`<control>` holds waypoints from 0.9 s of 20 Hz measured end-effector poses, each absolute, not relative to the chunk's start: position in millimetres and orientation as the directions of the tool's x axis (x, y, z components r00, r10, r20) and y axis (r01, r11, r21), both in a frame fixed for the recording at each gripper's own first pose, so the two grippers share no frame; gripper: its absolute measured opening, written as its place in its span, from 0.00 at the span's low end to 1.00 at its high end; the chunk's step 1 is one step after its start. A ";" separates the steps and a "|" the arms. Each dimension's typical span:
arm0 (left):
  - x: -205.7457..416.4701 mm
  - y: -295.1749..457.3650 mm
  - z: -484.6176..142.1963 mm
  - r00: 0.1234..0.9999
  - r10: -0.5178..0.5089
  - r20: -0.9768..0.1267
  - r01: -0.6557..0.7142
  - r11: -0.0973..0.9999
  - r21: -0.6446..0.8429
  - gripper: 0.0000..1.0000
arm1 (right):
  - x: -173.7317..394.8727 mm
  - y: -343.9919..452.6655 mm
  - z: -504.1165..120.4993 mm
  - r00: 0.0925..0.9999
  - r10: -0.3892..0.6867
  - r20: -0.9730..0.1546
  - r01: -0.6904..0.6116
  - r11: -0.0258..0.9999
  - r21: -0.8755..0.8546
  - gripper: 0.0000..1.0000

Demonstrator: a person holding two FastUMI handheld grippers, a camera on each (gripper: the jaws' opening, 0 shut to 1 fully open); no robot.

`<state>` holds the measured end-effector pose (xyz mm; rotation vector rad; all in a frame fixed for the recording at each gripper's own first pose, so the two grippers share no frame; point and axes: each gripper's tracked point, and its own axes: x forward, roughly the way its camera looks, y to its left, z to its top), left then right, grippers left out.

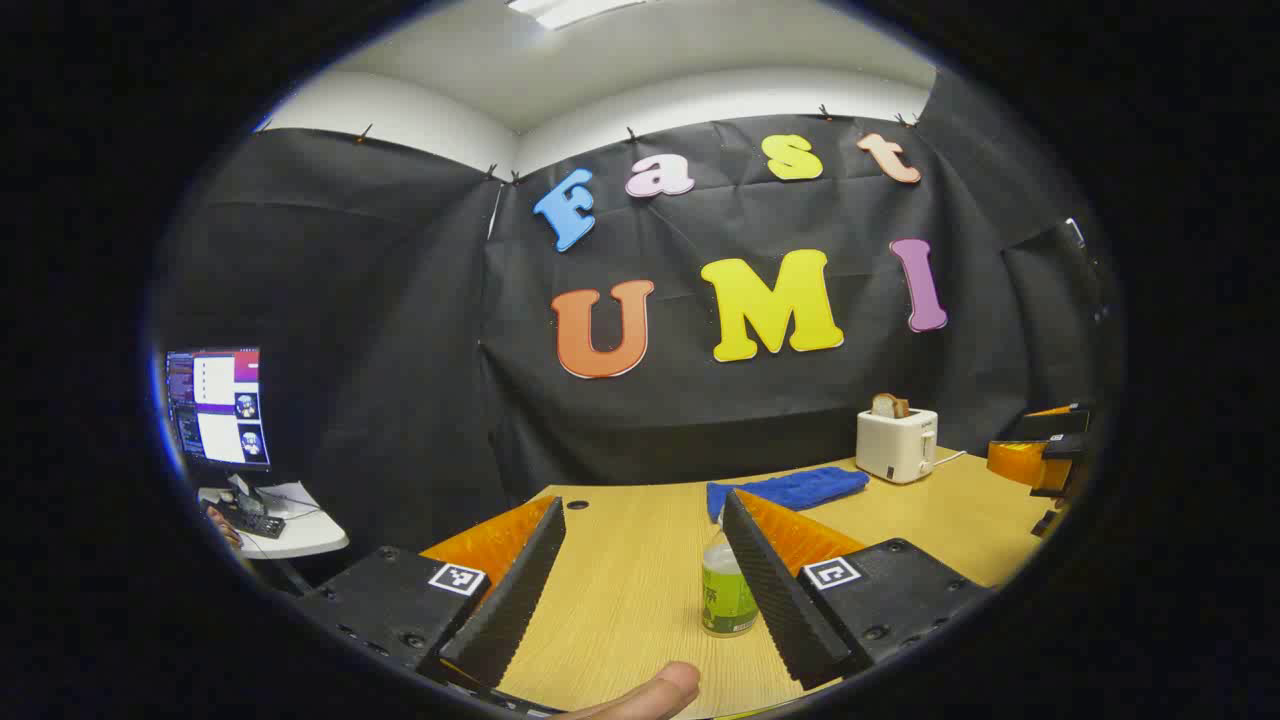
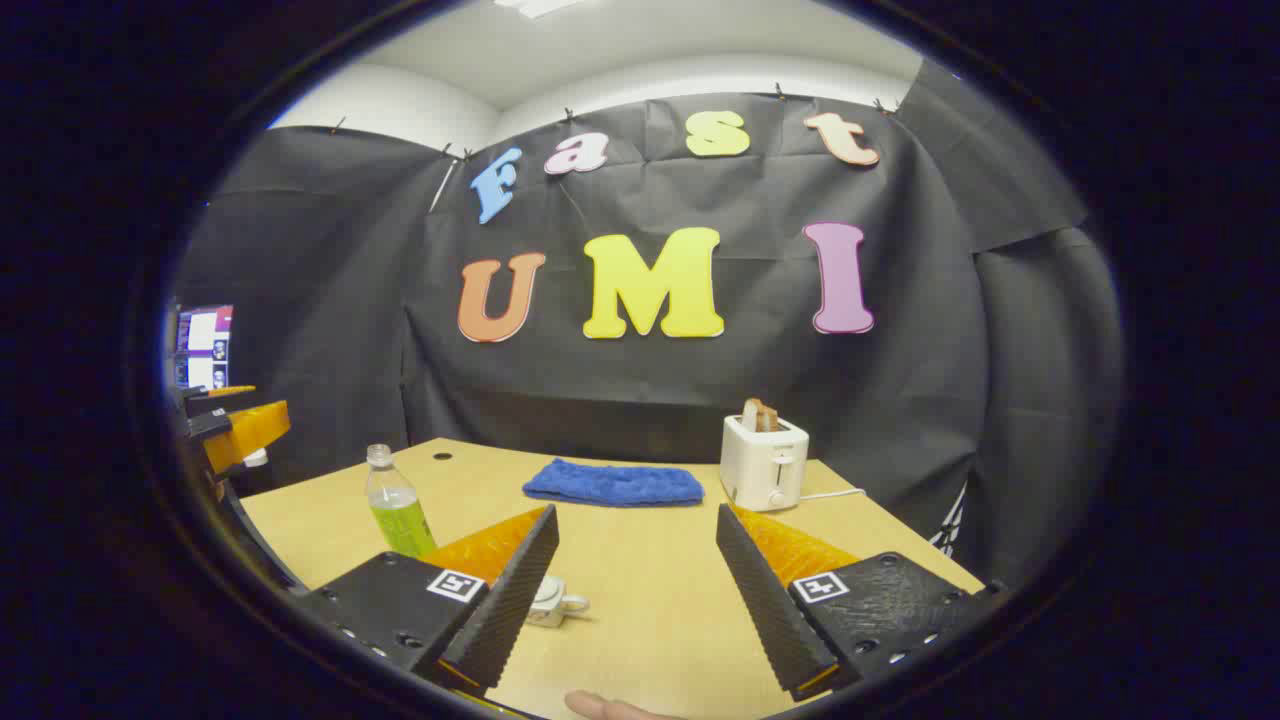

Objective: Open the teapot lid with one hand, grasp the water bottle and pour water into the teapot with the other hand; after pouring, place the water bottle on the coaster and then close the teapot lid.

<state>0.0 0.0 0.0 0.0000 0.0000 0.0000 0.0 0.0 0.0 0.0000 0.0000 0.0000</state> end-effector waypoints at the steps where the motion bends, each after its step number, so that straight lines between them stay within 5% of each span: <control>1: 1.1 -0.7 -3.8 1.000 -0.003 -0.015 0.003 1.000 -0.014 0.99 | -0.4 0.9 2.9 1.000 0.001 0.008 -0.001 1.000 -0.001 0.95; 18: 14.7 -13.3 -27.5 0.995 -0.047 -0.085 0.045 0.999 -0.022 0.99 | 14.2 17.2 -13.5 0.998 0.062 -0.024 -0.062 0.998 0.004 0.96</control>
